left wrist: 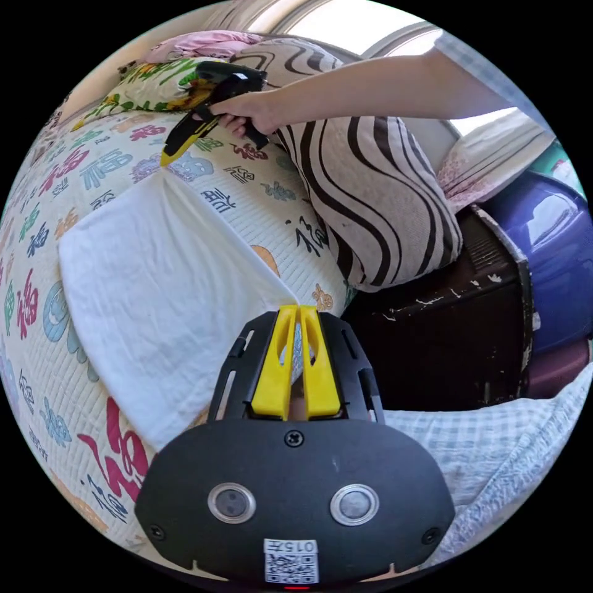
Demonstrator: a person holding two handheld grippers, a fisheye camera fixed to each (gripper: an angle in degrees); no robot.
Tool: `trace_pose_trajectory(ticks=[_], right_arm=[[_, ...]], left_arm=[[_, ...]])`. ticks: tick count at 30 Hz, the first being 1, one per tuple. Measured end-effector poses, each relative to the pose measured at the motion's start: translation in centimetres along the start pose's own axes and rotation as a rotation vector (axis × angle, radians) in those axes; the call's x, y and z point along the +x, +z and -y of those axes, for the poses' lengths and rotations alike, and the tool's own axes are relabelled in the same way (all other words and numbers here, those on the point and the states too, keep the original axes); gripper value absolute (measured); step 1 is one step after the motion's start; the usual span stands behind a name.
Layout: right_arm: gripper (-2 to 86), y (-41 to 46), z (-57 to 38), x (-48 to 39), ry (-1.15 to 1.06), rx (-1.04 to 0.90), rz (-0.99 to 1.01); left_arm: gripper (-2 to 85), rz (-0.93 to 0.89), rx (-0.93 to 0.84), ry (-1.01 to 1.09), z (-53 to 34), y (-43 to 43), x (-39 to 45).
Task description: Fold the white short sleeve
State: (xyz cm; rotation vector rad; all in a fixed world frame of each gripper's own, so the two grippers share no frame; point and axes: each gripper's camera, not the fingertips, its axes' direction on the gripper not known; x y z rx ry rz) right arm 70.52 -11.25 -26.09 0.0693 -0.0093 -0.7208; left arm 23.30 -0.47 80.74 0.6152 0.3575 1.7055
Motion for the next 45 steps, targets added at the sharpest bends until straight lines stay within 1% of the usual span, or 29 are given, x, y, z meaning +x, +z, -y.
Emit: trace_pose_trajectory(ticks=[5,7,8,11,13,16,17,19,20,22,23,24,26,27,30,31,33,34,37,39,42,45], right_arm=[[1.3,-0.8,-2.4,1.9,0.012,0.015,0.045],[3.9,-1.4,-4.0,2.8,0.076,0.038,0.068],[4.3,-1.8,-4.5,3.0,0.1,0.054,0.061],[6.6,-3.6,-7.3,3.0,0.184,0.121,0.019],[7.7,-4.8,-9.9,1.8,0.234,0.126,-0.052],[8.6,-5.2,-13.1,-1.2,0.194,0.094,-0.128],[8.6,-5.2,-13.8,-1.9,0.183,0.087,-0.136],[8.7,-4.6,-16.3,-4.3,0.171,0.045,-0.136],[8.8,-4.4,-17.0,-4.8,0.177,0.037,-0.134],[8.9,-3.5,-19.7,-6.2,0.234,0.042,-0.123],[8.9,-3.3,-20.2,-6.4,0.248,0.048,-0.117],[8.9,-2.7,-21.3,-6.7,0.276,0.048,-0.109],[8.9,-1.8,-22.5,-7.1,0.305,0.029,-0.093],[8.9,-1.1,-23.2,-7.3,0.318,0.013,-0.078],[7.5,0.3,-25.2,-7.1,0.365,-0.046,-0.079],[6.7,0.2,-26.2,-7.0,0.379,-0.015,-0.085],[5.9,-0.6,-27.7,-6.5,0.437,0.031,-0.065],[5.6,-0.9,-28.7,-6.0,0.476,0.039,-0.035],[6.1,-1.9,-30.7,-5.6,0.524,0.048,-0.026],[6.4,-2.7,-31.3,-6.0,0.505,0.059,-0.058],[6.6,-3.3,-31.6,-6.8,0.455,0.074,-0.088],[6.2,-2.8,-31.7,-6.8,0.448,0.016,-0.086]], left_arm=[[0.6,0.052,-0.107,0.013,2.8,6.8,-0.9],[3.2,0.028,-0.186,0.021,3.9,10.0,-1.7],[4.2,0.012,-0.197,0.018,4.2,10.6,-1.9],[6.1,-0.078,-0.184,0.045,5.7,11.4,-2.5],[6.2,-0.197,-0.135,0.122,7.0,10.3,-2.7],[6.1,-0.284,-0.047,0.16,9.2,8.0,-4.6],[6.1,-0.277,-0.023,0.149,9.8,7.5,-5.4],[6.1,-0.169,0.051,0.064,12.4,6.3,-9.9],[6.1,-0.134,0.058,0.046,13.2,6.2,-11.2],[6.8,-0.014,0.044,-0.055,16.6,7.1,-16.7],[7.0,-0.017,0.045,-0.079,17.5,7.5,-17.9],[7.0,-0.036,0.05,-0.078,19.4,8.4,-19.8],[7.1,0.01,0.014,-0.058,22.2,10.0,-21.8],[7.0,0.049,-0.035,-0.037,24.0,11.4,-22.7],[5.9,0.051,-0.112,-0.003,27.8,14.0,-24.4],[4.9,0.07,-0.13,0.012,28.9,14.4,-24.8],[4.2,0.083,-0.135,0.039,30.2,14.5,-25.3],[4.1,0.072,-0.115,0.056,30.8,14.2,-25.6],[4.6,0.083,-0.093,0.08,32.1,13.0,-26.7],[4.9,0.06,-0.087,0.078,32.8,12.6,-27.8],[4.2,0.057,-0.162,0.059,33.5,13.5,-29.9],[2.8,0.059,-0.119,0.054,33.7,12.6,-32.0]])
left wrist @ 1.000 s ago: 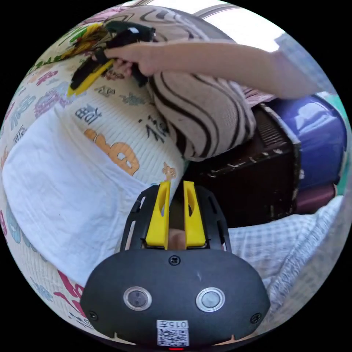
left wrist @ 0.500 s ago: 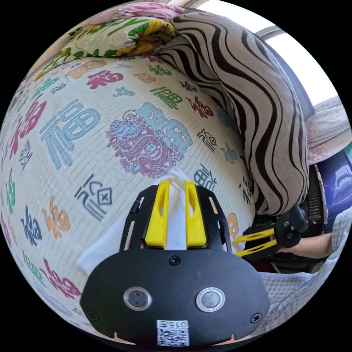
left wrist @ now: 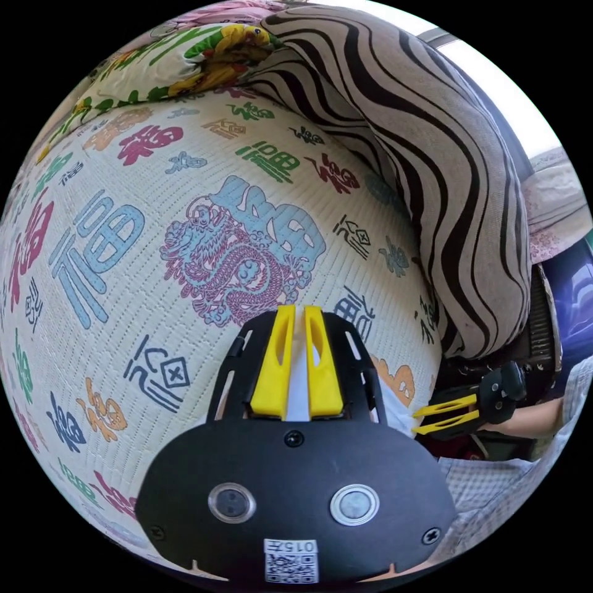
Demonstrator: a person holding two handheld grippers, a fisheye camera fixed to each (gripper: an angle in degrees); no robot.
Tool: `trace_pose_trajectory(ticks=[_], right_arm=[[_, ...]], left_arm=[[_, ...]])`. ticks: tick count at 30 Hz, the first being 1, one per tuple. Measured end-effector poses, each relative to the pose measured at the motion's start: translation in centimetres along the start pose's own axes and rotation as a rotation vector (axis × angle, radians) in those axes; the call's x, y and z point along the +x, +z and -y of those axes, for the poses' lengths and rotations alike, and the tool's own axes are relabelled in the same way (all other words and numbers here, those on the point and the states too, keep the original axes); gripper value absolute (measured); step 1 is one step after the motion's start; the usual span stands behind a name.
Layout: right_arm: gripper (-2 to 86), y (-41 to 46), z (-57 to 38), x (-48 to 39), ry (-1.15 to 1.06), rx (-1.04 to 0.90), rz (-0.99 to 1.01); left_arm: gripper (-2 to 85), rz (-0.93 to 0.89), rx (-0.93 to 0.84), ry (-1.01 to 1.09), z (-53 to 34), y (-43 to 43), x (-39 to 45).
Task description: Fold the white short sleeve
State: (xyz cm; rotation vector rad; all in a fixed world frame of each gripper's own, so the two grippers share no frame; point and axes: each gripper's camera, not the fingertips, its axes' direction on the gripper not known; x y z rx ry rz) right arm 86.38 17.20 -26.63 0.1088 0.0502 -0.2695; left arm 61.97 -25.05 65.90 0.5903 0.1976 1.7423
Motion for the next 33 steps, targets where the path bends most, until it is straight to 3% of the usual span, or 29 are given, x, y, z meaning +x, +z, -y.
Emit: trace_pose_trajectory(ticks=[5,8,13,15,18,20,22,27,33], right_arm=[[5.9,-1.8,-1.9,1.8,0.063,0.024,0.075],[6.2,-4.1,-2.8,1.8,0.022,0.062,-0.008],[6.1,-5.0,-1.9,0.8,-0.147,0.011,0.014],[6.0,-3.6,-1.9,0.7,-0.173,-0.099,-0.009],[4.4,-4.5,-2.9,1.6,-0.137,-0.081,0.022],[5.5,-5.2,-2.7,2.8,-0.099,-0.196,0.138],[6.4,-8.5,-2.2,4.3,-0.096,-0.1,0.247],[9.1,-14.8,2.4,7.6,-0.15,0.203,0.268],[10.7,-16.5,8.7,9.8,-0.241,0.229,0.216]], left_arm=[[4.0,-0.09,0.088,-0.051,-1.3,-4.9,-3.0],[5.1,-0.16,0.109,-0.077,-4.8,-8.3,-3.9],[5.1,-0.233,-0.051,-0.145,-12.8,-10.3,-4.2],[4.8,-0.198,-0.14,-0.164,-14.9,-10.2,-4.7],[3.4,-0.153,-0.212,-0.195,-17.5,-11.2,-6.6],[3.2,-0.218,-0.178,-0.221,-18.1,-13.1,-8.6],[4.4,-0.25,-0.073,-0.296,-18.4,-16.8,-12.1],[8.5,-0.25,0.239,-0.441,-17.9,-23.4,-20.4],[12.1,-0.366,0.305,-0.479,-16.1,-25.5,-27.7]])
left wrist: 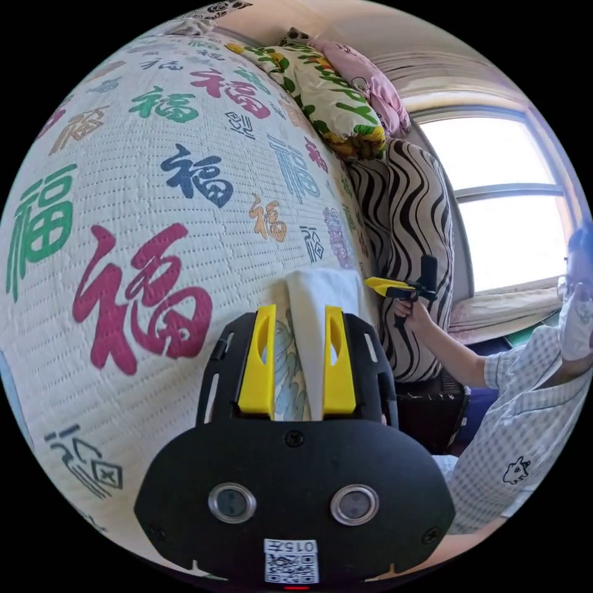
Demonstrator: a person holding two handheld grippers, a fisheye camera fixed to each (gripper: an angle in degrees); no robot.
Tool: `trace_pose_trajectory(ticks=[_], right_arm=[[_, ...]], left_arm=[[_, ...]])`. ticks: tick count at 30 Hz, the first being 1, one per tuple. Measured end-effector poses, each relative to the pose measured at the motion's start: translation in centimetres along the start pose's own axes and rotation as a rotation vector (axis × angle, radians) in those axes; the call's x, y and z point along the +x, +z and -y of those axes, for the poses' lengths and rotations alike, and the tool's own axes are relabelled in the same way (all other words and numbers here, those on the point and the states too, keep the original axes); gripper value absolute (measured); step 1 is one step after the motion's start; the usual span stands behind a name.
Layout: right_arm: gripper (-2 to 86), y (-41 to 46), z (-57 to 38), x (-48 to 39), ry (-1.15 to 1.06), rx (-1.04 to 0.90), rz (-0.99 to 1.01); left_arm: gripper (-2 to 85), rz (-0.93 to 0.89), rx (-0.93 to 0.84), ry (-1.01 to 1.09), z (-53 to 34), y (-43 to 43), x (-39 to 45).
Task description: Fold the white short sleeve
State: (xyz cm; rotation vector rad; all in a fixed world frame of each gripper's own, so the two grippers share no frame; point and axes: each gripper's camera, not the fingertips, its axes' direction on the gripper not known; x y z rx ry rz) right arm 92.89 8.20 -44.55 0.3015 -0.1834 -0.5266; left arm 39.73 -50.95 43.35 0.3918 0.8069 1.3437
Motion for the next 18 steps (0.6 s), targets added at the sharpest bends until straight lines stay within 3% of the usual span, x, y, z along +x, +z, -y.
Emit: trace_pose_trajectory(ticks=[10,13,18], right_arm=[[8.0,1.4,2.3,4.8,0.051,-0.018,0.444],[5.9,1.9,2.6,4.8,0.036,-0.04,0.505],[1.8,1.0,3.3,3.5,-0.026,-0.049,0.465]], left_arm=[[9.3,-0.329,-0.032,0.021,2.5,-3.1,-2.0],[2.1,-0.361,-0.066,0.035,2.8,-4.0,-1.7],[0.0,-0.321,-0.045,0.074,3.0,-6.8,-0.4]])
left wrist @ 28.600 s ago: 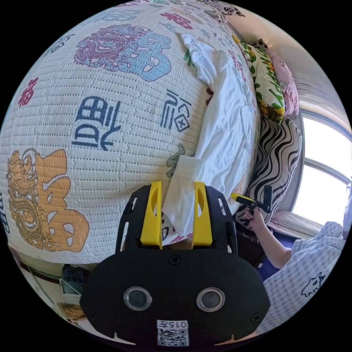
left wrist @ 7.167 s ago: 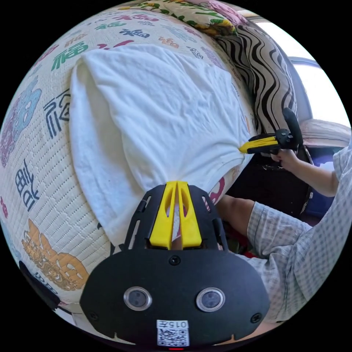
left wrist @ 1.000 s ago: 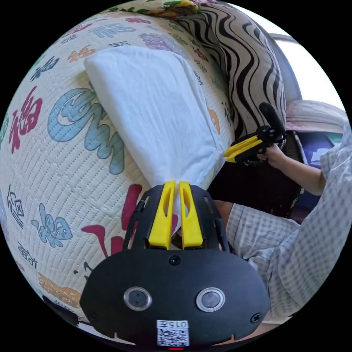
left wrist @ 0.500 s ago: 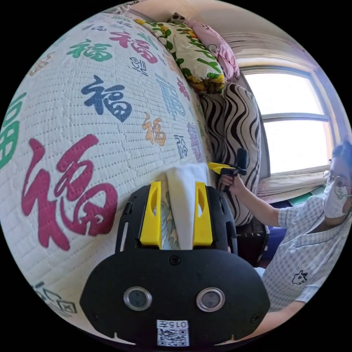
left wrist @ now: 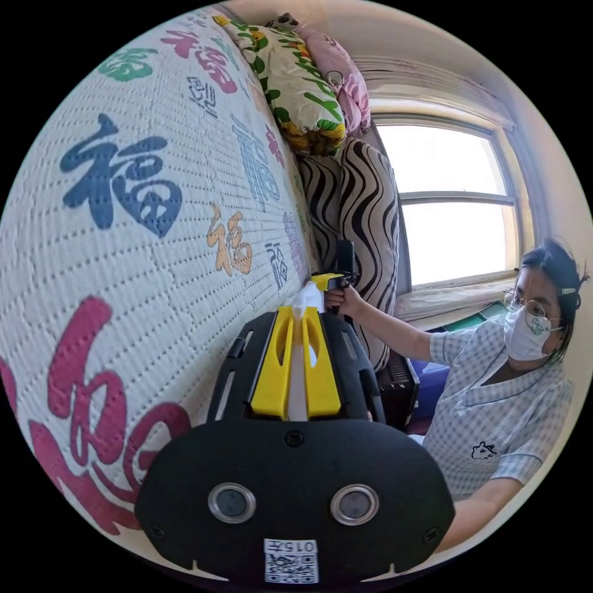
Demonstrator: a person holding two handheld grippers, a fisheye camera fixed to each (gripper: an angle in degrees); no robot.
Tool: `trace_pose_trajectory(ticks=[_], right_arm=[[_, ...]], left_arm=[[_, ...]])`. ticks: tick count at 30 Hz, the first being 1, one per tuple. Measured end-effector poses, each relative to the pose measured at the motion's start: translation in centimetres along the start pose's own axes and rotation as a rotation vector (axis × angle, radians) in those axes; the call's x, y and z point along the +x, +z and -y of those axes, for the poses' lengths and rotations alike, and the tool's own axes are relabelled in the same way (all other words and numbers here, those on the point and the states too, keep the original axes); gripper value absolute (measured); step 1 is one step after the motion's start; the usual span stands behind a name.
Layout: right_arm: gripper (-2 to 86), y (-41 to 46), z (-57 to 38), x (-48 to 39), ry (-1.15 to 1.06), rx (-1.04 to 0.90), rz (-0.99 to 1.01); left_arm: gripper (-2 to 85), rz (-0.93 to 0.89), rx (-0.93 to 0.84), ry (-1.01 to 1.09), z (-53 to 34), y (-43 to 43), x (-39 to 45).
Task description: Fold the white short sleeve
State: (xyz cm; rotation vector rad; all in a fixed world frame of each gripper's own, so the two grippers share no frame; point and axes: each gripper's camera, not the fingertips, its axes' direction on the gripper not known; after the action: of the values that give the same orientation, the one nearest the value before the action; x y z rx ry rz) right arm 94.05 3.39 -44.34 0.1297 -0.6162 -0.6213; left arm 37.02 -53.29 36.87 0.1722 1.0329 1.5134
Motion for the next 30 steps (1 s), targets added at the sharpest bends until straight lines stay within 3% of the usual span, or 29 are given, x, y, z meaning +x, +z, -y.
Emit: trace_pose_trajectory(ticks=[8,17,22,30], right_arm=[[0.7,0.9,3.8,-4.2,-0.149,0.035,-0.134],[0.6,6.5,-1.1,-12.7,-0.365,-0.109,-0.25],[0.6,13.8,-5.2,-13.5,-0.295,-0.232,-0.302],[1.4,22.9,-7.6,-11.3,-0.124,-0.315,-0.398]], left_arm=[[-0.2,0.089,0.046,0.124,1.2,-3.0,4.4],[0.3,0.232,-0.168,0.484,-8.2,0.0,15.2],[0.7,0.325,-0.324,0.423,-15.7,5.0,16.6],[2.6,0.38,-0.365,0.269,-21.5,9.9,15.9]])
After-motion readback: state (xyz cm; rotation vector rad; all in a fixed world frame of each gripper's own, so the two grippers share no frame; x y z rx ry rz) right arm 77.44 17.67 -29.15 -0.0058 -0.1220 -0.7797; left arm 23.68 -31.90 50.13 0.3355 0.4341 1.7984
